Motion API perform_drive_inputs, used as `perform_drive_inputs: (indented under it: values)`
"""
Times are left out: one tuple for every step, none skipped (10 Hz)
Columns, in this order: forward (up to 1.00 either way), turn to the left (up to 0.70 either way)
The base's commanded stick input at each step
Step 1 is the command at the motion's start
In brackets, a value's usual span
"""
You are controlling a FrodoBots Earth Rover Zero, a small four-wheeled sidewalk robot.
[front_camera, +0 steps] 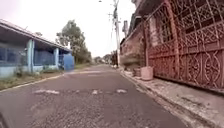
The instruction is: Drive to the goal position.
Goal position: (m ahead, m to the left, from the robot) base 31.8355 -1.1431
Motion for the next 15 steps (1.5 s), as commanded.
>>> perform_drive_inputs:
  values:
    - [0.70, 0.00]
    - [0.70, 0.00]
    - [0.70, 0.00]
    - [0.70, 0.00]
    - [0.70, 0.00]
    - [0.70, 0.00]
    - [0.70, 0.00]
    - [0.70, 0.00]
    - [0.70, 0.00]
    - [0.70, 0.00]
    - [0.70, 0.00]
    - [0.70, 0.00]
    - [0.70, 0.00]
    - [0.70, 0.00]
    - [0.70, 0.00]
